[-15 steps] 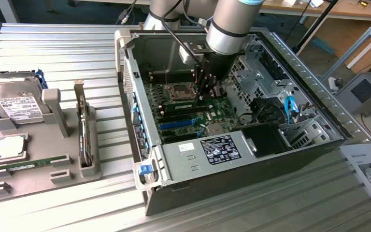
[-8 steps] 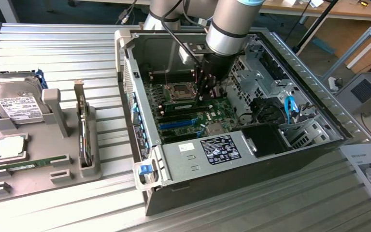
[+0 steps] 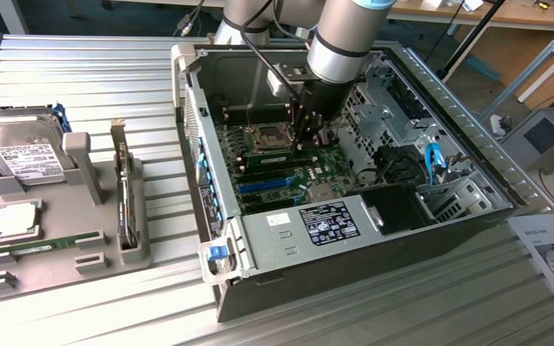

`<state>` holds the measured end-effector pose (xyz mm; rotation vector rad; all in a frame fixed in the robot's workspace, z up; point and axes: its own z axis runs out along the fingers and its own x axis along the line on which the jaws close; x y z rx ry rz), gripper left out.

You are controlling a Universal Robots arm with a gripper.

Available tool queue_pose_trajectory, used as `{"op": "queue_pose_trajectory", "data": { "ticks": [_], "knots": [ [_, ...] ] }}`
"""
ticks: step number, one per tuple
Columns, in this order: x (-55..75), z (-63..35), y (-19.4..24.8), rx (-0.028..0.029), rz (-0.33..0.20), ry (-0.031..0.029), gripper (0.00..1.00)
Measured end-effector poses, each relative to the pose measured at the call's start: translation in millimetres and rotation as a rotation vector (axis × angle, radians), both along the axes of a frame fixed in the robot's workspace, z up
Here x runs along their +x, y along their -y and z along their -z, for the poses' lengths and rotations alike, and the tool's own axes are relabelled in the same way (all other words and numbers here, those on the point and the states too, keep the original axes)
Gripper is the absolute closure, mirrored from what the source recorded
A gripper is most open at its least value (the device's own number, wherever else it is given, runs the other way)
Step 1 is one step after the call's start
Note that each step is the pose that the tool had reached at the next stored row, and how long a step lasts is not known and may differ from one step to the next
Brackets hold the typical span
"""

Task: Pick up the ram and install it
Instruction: 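Insert the ram into the slot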

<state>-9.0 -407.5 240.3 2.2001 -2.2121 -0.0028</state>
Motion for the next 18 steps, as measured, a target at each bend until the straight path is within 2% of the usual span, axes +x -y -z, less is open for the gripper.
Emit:
{"op": "queue_pose_trajectory", "data": {
  "ticks": [18],
  "knots": [
    [0.0, 2.7, -1.3, -0.0002, 0.000, -0.0001, 0.88]
  ]
}}
